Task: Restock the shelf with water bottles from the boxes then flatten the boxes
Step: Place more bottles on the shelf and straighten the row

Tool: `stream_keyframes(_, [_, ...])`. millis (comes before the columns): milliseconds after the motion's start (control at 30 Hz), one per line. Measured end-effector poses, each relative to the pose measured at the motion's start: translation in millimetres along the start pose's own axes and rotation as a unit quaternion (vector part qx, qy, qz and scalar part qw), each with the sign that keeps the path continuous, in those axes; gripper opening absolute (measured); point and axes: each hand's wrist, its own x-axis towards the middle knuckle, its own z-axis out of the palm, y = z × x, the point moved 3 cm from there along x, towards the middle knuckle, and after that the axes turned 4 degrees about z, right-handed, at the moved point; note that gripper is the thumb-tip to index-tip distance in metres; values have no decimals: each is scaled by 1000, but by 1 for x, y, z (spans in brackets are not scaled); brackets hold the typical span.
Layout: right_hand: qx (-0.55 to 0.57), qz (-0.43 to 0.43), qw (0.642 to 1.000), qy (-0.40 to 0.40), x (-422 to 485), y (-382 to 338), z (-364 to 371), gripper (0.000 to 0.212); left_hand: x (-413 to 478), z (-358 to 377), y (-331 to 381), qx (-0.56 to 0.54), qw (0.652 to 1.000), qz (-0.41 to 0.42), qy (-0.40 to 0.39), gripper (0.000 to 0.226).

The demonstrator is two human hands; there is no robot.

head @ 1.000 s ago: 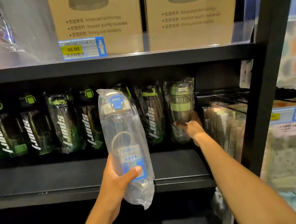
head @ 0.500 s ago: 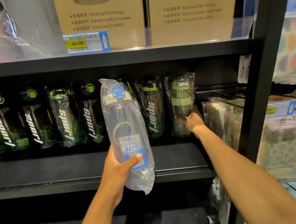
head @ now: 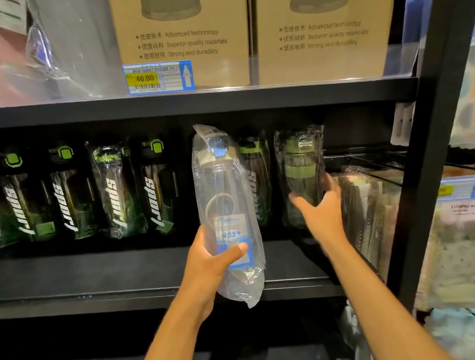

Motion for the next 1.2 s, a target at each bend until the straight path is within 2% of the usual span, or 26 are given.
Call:
stream_keyframes(67, [65,-29,992,-103,-45,-15,3,53,5,5,0,-12,1000,6,-21,68])
stream_keyframes(100, [91,-25,981,-172,-64,-20,7,44,6,9,0,-22,999,9,-32,71])
stream_keyframes(167, [123,-10,958,-260,-91,-24,12,44,9,16,-1,-32,998,18,-51,72])
stream_keyframes(233, [135,-6,952,-275,-99,-23,16,50,13,22,-1,-30,996,32,-77,73])
stream_keyframes(333, [133,9,953,-273,-94,-25,14,60,17,34,-5,-17,994,49,-101,79])
stream_keyframes(433, [120,21,957,-265,-86,-24,8,59,16,45,-5,24,991,67,-110,77])
stream_keyframes(567, [113,1,973,-202,-73,-20,-11,59,13,45,-5,146,965,131,-172,85])
stream_keyframes(667, [89,-6,987,-133,-53,-10,-24,52,10,32,-13,303,921,169,-178,71])
stream_keyframes(767, [43,-3,996,-84,-30,5,-32,47,9,11,-35,509,811,228,-176,57])
stream_keyframes(833, [4,1,998,-62,-16,17,-36,59,8,2,-48,559,772,243,-181,61])
stream_keyframes(933, [-32,17,998,-59,-5,30,-36,85,5,3,-53,582,746,261,-193,71])
stream_keyframes(1033, [-30,29,998,-55,-1,38,-33,85,5,6,-58,604,725,255,-211,77])
stream_keyframes(1200, [-43,7,997,-69,3,37,-28,86,4,4,-61,622,707,260,-215,69])
